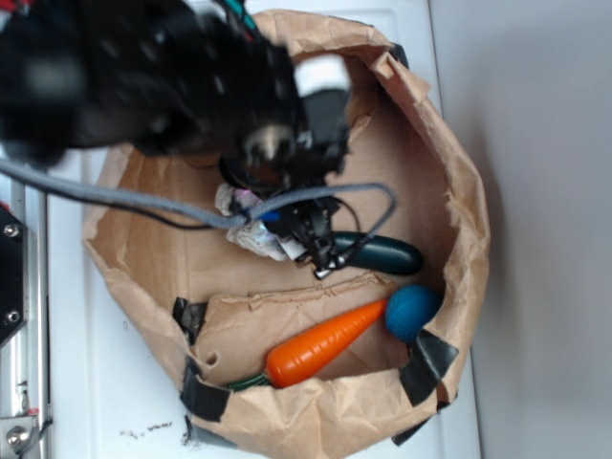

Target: Grab the white paper.

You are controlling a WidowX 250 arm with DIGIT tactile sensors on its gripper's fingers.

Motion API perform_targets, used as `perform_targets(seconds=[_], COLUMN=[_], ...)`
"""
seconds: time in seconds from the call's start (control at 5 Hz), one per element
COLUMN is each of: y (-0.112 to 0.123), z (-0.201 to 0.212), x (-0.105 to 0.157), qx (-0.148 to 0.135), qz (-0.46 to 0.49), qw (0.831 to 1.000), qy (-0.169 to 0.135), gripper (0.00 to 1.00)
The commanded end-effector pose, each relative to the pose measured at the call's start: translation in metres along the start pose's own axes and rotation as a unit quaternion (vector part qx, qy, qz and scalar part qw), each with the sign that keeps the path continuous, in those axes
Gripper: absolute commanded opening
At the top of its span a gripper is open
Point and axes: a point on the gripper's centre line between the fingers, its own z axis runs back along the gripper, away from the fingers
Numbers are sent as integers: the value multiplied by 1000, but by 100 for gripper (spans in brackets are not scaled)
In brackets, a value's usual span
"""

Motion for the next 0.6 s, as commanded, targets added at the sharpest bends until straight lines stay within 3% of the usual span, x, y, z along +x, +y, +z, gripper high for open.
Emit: perform_targets(seconds=[0.0,0.4], y=[-12,-28], z=[76,109], x=[3,-21], qx=[-57,-28], qz=[0,-15], qw=[998,999], qy=[14,-42], gripper=[0,0])
